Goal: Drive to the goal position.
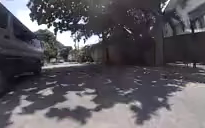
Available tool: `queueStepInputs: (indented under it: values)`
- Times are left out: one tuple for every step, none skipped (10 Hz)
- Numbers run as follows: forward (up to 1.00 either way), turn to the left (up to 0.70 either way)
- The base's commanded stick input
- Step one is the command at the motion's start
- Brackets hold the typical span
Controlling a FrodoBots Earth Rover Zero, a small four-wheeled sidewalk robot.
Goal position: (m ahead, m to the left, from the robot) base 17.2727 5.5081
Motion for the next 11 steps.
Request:
queueStepInputs:
  values:
    - [1.0,0.0]
    - [1.0,0.0]
    - [1.0,0.0]
    - [1.0,0.0]
    - [1.0,0.0]
    - [1.0,0.0]
    - [1.0,0.0]
    - [1.0,0.0]
    - [1.0,-0.01]
    - [1.0,-0.22]
    - [1.0,-0.3]
